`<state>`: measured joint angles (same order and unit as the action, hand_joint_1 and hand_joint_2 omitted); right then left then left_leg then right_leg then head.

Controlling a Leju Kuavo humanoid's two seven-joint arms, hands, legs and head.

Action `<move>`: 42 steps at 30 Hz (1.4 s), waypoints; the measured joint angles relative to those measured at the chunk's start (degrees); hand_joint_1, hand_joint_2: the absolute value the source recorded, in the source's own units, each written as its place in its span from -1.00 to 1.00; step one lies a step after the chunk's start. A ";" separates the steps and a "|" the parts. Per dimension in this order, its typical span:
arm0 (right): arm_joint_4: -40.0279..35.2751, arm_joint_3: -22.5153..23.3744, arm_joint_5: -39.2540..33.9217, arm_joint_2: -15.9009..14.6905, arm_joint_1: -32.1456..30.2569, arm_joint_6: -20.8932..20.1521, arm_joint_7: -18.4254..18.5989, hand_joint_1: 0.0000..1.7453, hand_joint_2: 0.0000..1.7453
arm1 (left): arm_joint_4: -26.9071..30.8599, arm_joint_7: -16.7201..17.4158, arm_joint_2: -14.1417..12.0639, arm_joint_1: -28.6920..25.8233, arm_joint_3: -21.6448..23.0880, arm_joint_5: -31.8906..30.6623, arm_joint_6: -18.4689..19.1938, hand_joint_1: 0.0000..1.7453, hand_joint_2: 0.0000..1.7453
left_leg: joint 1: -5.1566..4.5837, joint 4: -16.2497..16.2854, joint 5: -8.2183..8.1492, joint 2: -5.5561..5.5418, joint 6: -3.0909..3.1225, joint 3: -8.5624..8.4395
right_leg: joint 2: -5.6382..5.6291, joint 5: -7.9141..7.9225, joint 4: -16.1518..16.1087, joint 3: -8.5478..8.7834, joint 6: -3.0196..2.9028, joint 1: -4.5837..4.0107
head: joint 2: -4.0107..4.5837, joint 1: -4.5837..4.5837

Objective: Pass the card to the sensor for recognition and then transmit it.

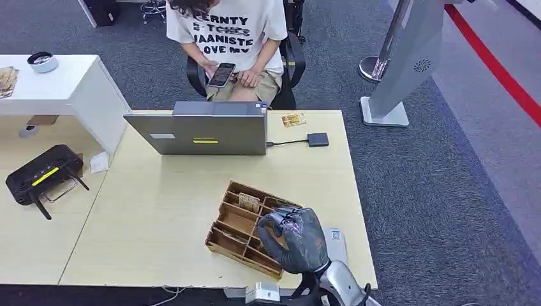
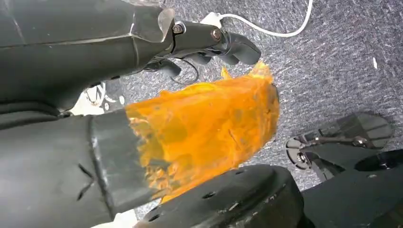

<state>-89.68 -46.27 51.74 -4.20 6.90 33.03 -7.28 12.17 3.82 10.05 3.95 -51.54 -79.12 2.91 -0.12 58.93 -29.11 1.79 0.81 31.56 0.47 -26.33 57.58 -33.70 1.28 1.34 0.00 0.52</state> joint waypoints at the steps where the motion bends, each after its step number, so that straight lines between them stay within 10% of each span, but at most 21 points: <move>1: -0.33 0.17 0.00 0.11 -0.11 0.00 0.00 1.00 1.00 | 0.02 0.00 0.02 0.00 0.00 -0.04 0.02 -1.00 -1.00 | 0.00 0.00 0.00 0.00 0.00 0.00 | 0.00 0.00 0.00 0.00 0.00 0.00 | 0.00 0.00; 10: -1.35 1.03 0.83 0.39 -0.38 -3.30 -0.07 0.30 1.00 | 0.00 -0.02 0.02 0.00 0.00 -0.24 0.07 -1.00 -1.00 | 0.00 0.00 0.00 0.00 0.00 0.00 | 0.00 0.00 0.00 0.00 0.00 -0.01 | 0.00 0.00; 28: 0.59 -8.13 -1.75 0.39 7.12 -11.65 -1.14 0.48 1.00 | 0.02 -0.17 0.02 0.16 0.00 -0.59 0.35 -1.00 -1.00 | 0.01 0.00 0.00 -0.01 0.00 0.01 | 0.01 0.00 0.00 -0.01 0.00 -0.01 | 0.00 0.00; 31: 1.01 -8.92 -1.86 0.39 7.69 -12.18 -1.14 0.00 1.00 | 0.02 -0.20 0.00 0.18 0.00 -0.59 0.35 -1.00 -1.00 | 0.01 0.00 0.00 0.00 0.00 0.01 | 0.00 0.00 0.00 -0.01 0.00 -0.01 | 0.00 -0.02; 42: 4.74 -13.84 -0.61 0.44 11.79 -16.44 0.72 -0.12 1.00 | 0.02 -0.37 0.00 0.21 0.00 -0.92 0.37 -1.00 -1.00 | 0.01 0.00 0.01 0.00 0.00 0.01 | 0.00 0.00 0.00 0.00 0.00 -0.01 | 0.00 -0.02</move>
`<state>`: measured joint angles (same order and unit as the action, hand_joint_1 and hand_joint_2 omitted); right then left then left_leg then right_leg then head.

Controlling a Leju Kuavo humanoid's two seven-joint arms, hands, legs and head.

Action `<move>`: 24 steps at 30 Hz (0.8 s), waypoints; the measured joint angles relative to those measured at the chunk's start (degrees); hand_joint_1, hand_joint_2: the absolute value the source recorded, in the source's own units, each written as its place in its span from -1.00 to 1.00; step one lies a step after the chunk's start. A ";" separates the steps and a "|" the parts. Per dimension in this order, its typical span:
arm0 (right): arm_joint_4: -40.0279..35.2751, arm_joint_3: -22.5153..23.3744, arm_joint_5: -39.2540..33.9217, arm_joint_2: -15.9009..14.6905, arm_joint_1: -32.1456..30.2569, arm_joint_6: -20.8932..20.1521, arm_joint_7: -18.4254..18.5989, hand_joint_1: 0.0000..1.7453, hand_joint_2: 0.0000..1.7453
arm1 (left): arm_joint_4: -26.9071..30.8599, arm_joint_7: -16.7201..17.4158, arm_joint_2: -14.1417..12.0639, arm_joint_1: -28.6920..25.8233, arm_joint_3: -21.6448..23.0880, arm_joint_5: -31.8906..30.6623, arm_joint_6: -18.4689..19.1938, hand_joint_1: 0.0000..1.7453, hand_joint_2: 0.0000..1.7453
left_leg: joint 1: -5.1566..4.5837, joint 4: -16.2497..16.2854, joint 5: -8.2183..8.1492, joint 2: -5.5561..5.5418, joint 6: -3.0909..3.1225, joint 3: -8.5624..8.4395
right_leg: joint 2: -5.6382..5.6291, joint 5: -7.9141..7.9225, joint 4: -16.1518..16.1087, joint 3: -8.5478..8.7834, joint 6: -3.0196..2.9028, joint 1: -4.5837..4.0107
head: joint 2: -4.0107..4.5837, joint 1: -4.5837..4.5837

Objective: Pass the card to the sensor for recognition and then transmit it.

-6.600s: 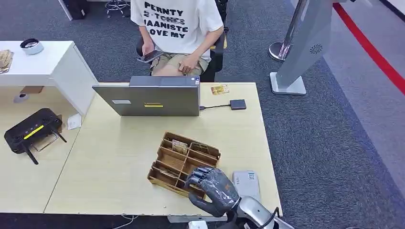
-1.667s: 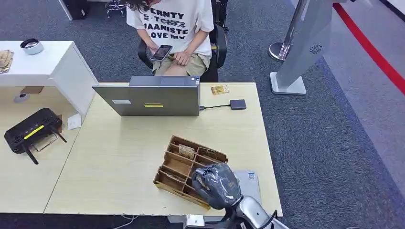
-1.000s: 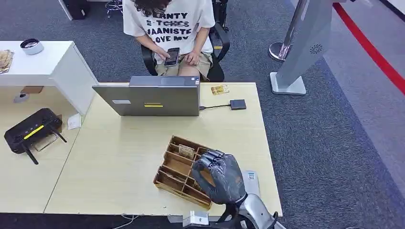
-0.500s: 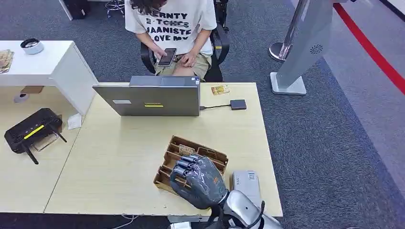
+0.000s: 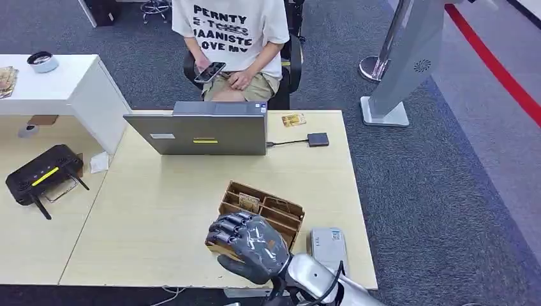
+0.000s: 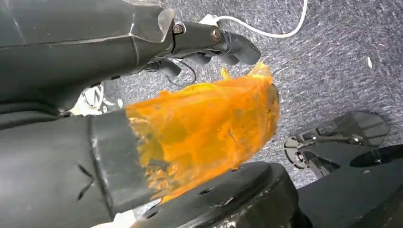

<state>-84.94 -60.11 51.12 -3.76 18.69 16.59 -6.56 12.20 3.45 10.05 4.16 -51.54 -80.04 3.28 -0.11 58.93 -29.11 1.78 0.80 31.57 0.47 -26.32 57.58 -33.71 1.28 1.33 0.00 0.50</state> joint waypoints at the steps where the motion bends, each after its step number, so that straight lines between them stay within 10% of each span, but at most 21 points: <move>1: 0.22 -0.20 0.00 0.00 0.12 0.00 0.02 -0.12 1.00 | 0.00 0.00 0.00 0.00 0.00 0.00 0.00 -1.00 -1.00 | 0.00 0.00 0.00 0.00 0.00 0.00 | 0.00 0.00 0.00 0.00 0.00 0.00 | 0.00 0.00; 24: 7.70 -2.06 4.31 0.90 1.84 -0.07 5.46 0.08 1.00 | 0.00 -1.01 0.00 0.00 0.00 -0.22 0.20 -1.00 -1.00 | 0.00 0.00 -0.01 0.00 0.00 0.01 | 0.00 0.00 0.00 -0.01 0.00 0.00 | 0.00 0.02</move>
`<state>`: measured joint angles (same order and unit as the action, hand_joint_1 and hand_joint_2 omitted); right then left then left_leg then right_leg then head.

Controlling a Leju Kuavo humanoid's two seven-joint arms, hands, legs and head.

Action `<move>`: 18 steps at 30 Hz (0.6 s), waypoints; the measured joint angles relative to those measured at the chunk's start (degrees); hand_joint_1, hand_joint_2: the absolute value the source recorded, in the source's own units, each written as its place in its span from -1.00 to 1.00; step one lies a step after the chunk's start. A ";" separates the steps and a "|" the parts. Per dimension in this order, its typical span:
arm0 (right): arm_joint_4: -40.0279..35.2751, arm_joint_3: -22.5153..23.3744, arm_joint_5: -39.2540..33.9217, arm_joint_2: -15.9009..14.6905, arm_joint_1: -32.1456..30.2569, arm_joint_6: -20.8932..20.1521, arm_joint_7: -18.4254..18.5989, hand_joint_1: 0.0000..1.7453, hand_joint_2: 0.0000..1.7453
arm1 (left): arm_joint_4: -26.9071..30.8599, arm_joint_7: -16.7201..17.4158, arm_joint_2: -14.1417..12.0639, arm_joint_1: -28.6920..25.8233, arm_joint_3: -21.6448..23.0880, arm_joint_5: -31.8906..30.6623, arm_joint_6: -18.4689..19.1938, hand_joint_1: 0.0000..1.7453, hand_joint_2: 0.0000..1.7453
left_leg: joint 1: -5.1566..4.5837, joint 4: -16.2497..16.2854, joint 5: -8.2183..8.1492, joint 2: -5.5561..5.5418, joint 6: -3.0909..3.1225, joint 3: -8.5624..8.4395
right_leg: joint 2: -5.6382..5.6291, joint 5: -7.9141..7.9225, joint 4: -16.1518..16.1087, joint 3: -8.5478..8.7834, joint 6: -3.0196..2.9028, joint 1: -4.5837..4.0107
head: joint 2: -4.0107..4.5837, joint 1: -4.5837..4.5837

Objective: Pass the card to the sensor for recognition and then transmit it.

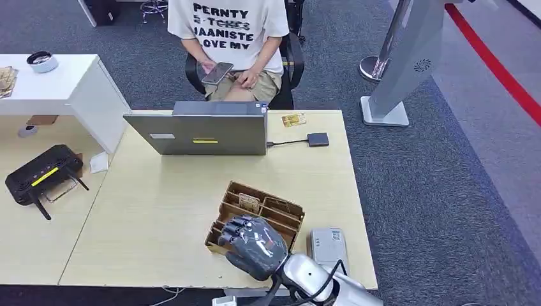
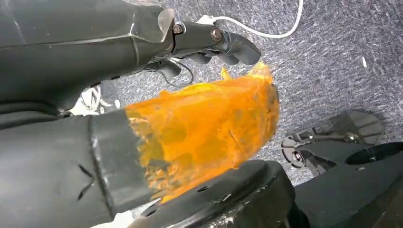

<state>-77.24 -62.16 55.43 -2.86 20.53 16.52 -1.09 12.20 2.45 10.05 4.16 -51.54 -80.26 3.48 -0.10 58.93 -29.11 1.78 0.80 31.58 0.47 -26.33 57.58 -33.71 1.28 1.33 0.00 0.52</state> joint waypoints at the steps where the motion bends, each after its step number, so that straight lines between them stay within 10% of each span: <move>1: 0.48 0.00 0.31 0.18 0.07 0.00 0.31 0.12 1.00 | 0.00 0.00 0.00 0.00 0.00 -0.04 0.02 -1.00 -1.00 | 0.00 0.00 0.00 0.00 0.00 0.00 | 0.00 0.00 0.00 0.00 0.00 0.00 | 0.00 -0.02; 18: 3.36 1.75 0.41 1.68 -0.17 -0.15 1.55 -0.02 1.00 | 0.00 0.00 0.00 -0.03 0.00 0.41 -0.04 -1.00 -1.00 | 0.00 0.00 0.00 0.00 0.00 0.00 | 0.00 0.00 0.00 -0.01 0.00 0.00 | 0.00 -0.02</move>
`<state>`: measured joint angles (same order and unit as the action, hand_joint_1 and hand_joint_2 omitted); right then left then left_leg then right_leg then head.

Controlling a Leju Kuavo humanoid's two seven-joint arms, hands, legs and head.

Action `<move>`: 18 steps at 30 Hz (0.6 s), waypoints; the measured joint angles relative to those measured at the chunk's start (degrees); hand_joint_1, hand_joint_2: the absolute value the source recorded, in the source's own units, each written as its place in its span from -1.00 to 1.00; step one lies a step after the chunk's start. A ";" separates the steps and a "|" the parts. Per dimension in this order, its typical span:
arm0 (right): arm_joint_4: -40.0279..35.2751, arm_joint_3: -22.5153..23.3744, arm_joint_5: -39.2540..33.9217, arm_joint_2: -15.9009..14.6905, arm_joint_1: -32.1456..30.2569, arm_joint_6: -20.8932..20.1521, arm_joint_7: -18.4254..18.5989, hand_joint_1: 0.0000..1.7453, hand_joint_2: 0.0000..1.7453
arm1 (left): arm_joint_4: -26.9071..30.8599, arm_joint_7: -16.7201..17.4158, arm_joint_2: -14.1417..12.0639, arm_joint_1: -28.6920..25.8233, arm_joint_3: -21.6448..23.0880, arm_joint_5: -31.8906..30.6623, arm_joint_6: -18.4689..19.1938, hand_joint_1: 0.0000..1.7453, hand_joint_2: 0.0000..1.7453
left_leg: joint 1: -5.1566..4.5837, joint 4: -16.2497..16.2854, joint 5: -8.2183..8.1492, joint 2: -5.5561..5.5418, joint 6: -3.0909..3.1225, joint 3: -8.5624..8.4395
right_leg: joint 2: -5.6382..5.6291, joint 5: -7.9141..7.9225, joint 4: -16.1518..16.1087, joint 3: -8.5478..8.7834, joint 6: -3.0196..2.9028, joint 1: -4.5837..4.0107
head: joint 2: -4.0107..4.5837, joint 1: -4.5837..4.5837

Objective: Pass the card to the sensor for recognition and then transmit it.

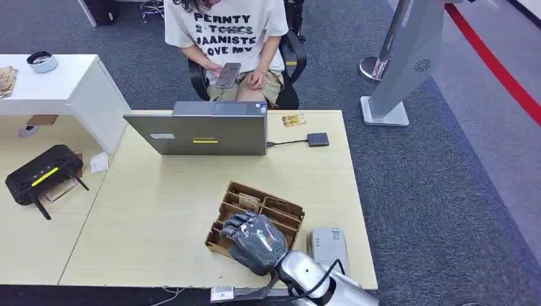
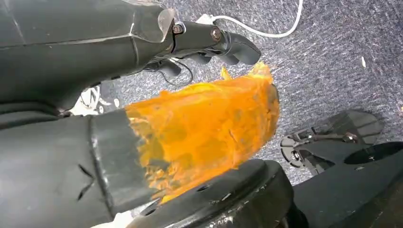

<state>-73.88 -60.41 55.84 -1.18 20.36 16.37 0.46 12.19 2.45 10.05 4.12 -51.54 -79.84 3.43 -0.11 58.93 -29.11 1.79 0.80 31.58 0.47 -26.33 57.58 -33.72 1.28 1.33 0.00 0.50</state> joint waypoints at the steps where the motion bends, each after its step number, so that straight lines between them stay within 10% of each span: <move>1: -0.06 0.04 0.00 0.00 -0.06 -0.02 0.00 -0.02 1.00 | 0.00 0.00 0.00 0.00 0.00 -0.02 0.00 -1.00 -1.00 | 0.00 0.00 0.00 0.00 0.00 0.00 | 0.00 0.00 0.00 0.00 0.00 0.00 | 0.00 0.00; 18: -0.33 0.76 -1.20 0.20 -0.32 -1.77 -0.37 -0.08 1.00 | 0.00 -0.02 0.00 0.00 0.00 0.13 0.00 -1.00 -1.00 | 0.00 0.00 0.00 0.00 0.00 0.00 | 0.00 0.00 0.00 0.00 0.00 0.00 | 0.00 0.02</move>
<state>-74.20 -59.65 54.64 -0.98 20.05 14.60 0.09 12.19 2.43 10.05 4.12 -51.54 -79.71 3.43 -0.10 58.93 -29.11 1.78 0.80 31.58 0.47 -26.33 57.58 -33.72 1.28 1.33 0.00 0.52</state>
